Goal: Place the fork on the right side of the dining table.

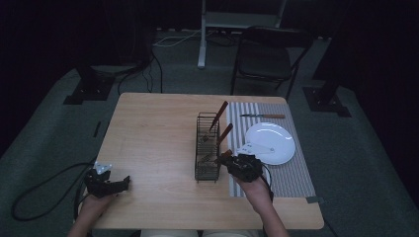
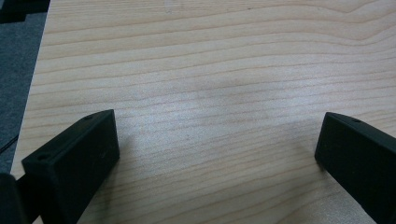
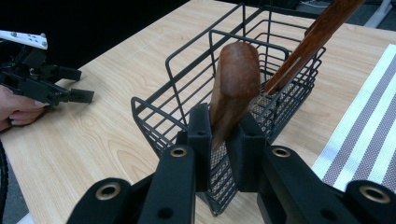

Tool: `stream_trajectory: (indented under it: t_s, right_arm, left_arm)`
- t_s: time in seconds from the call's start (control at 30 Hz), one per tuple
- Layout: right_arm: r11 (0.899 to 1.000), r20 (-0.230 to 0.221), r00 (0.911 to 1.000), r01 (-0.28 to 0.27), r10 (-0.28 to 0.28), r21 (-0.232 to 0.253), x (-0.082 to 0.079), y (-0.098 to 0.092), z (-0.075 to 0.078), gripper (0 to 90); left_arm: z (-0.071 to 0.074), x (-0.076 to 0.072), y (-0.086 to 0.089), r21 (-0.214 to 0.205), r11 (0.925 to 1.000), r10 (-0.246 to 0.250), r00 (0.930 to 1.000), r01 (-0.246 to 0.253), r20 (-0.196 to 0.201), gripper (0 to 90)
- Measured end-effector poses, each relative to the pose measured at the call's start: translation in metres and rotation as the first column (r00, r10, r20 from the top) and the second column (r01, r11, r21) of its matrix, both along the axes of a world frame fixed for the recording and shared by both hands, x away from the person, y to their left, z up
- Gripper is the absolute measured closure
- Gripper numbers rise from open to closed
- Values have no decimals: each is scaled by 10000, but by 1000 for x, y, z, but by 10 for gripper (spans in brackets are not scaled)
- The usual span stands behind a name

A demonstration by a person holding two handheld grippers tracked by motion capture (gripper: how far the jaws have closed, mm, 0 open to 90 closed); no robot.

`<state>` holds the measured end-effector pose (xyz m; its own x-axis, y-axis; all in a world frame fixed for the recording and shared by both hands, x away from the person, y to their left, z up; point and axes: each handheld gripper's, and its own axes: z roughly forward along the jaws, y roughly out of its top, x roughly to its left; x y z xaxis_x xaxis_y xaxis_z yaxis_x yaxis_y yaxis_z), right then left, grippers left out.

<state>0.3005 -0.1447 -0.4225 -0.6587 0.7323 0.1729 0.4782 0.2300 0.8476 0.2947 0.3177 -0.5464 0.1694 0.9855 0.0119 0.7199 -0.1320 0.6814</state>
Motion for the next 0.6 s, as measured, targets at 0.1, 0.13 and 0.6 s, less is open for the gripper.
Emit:
stream_trajectory:
  t_s: [0.1, 0.13, 0.6]
  right_arm:
    - [10000, 95, 9999, -55, 55, -52, 0, 1, 1, 809]
    - [10000, 95, 9999, -55, 55, -52, 0, 1, 1, 809]
    - [9998, 971, 9952, -132, 115, 168, -11, -2, 33, 812]
  left_arm:
    - [0, 0, 0, 2, 10000, 2, 10000, -2, -4, 1]
    - [0, 0, 0, 3, 10000, 3, 10000, -3, -6, 1]
    - [0, 0, 0, -4, 10000, 3, 10000, -3, 6, 1]
